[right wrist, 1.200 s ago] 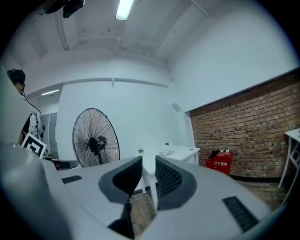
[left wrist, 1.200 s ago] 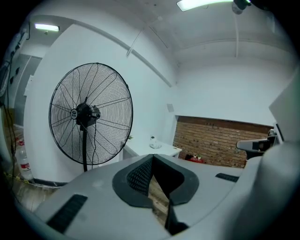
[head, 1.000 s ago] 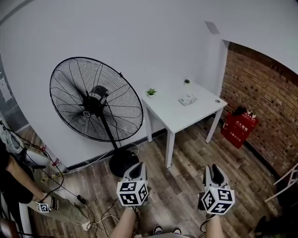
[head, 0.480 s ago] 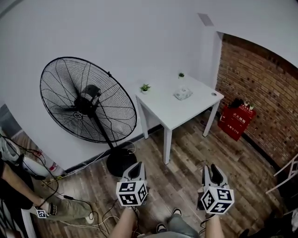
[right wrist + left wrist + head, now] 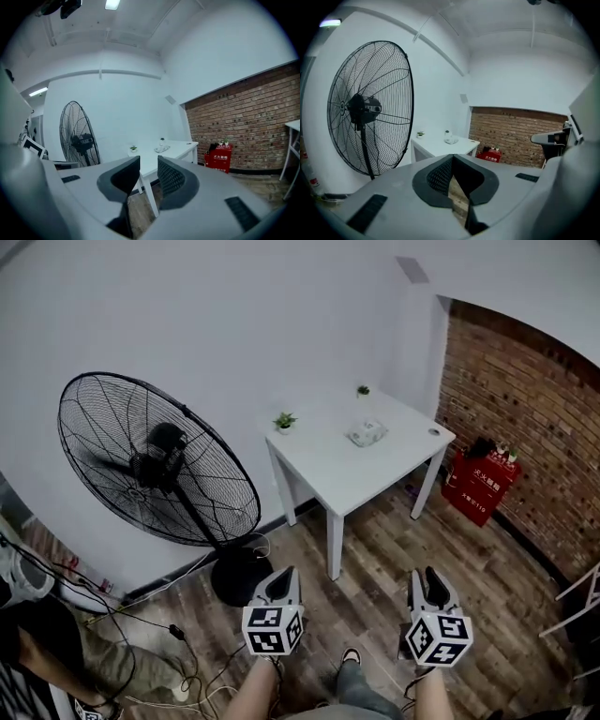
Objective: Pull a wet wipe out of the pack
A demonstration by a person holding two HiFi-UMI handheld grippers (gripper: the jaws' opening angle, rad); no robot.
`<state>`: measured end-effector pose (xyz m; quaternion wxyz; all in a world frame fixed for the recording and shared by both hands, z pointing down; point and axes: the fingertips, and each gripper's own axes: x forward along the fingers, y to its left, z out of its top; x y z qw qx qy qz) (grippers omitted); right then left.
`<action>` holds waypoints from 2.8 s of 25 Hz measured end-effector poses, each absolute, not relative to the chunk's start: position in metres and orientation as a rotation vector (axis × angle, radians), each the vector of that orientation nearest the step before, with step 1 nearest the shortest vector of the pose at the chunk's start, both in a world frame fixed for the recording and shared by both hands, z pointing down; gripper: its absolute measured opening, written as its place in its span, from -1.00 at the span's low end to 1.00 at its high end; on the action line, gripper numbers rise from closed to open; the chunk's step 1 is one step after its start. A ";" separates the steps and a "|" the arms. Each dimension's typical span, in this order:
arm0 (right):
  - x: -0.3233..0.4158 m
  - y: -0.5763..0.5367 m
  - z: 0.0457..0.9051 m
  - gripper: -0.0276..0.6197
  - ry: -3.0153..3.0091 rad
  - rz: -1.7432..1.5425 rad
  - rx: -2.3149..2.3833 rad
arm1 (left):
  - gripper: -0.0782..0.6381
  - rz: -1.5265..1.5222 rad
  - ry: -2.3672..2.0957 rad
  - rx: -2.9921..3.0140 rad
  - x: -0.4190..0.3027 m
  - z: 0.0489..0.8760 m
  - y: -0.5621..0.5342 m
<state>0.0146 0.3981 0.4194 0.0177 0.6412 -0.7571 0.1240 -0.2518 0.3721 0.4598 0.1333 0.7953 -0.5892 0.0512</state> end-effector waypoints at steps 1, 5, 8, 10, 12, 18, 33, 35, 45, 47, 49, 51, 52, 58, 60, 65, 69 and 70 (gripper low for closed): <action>0.015 0.386 0.419 -0.55 -2.358 0.388 1.986 | -0.78 0.151 -1.706 2.309 -0.248 0.460 0.362; 0.018 0.342 0.412 -0.55 -2.386 0.385 1.939 | -0.78 0.164 -1.718 2.294 -0.237 0.455 0.326; 0.025 0.310 0.410 -0.55 -2.400 0.391 1.907 | -0.78 0.170 -1.733 2.275 -0.229 0.452 0.297; 0.031 0.289 0.409 -0.55 -2.407 0.388 1.887 | -0.78 0.170 -1.746 2.266 -0.222 0.451 0.279; 0.039 0.266 0.406 -0.55 -2.413 0.384 1.878 | -0.78 0.164 -1.759 2.259 -0.216 0.448 0.258; 0.053 0.195 0.399 -0.55 -2.433 0.356 1.872 | -0.78 0.145 -1.781 2.245 -0.208 0.447 0.189; 0.080 0.108 0.418 -0.55 -2.421 0.408 1.865 | -0.78 0.160 -1.728 2.218 -0.176 0.462 0.087; 0.091 0.094 0.426 -0.55 -2.404 0.414 1.868 | -0.78 0.126 -1.707 2.203 -0.168 0.467 0.068; 0.130 -0.038 0.439 -0.54 -2.381 0.423 1.804 | -0.78 0.104 -1.720 2.152 -0.130 0.481 -0.078; 0.135 -0.070 0.437 -0.54 -2.390 0.413 1.779 | -0.78 0.094 -1.742 2.130 -0.129 0.481 -0.108; 0.143 -0.101 0.438 -0.54 -2.394 0.411 1.767 | -0.78 0.081 -1.763 2.103 -0.128 0.482 -0.137; 0.150 -0.129 0.439 -0.54 -2.397 0.415 1.758 | -0.78 0.074 -1.780 2.077 -0.127 0.486 -0.161; 0.152 -0.142 0.440 -0.54 -2.398 0.418 1.751 | -0.78 0.074 -1.787 2.063 -0.128 0.488 -0.171; 0.160 -0.198 0.440 -0.54 -2.413 0.440 1.719 | -0.78 0.091 -1.803 2.010 -0.127 0.497 -0.215; 0.162 -0.209 0.441 -0.54 -2.419 0.449 1.707 | -0.78 0.101 -1.812 1.997 -0.127 0.498 -0.224; 0.165 -0.242 0.448 -0.55 -2.436 0.490 1.653 | -0.78 0.128 -1.850 1.964 -0.126 0.497 -0.238; 0.156 -0.279 0.452 -0.54 -2.489 0.502 1.522 | -0.78 0.110 -1.931 1.874 -0.132 0.496 -0.248; 0.153 -0.290 0.452 -0.55 -2.507 0.499 1.486 | -0.78 0.101 -1.952 1.850 -0.132 0.495 -0.252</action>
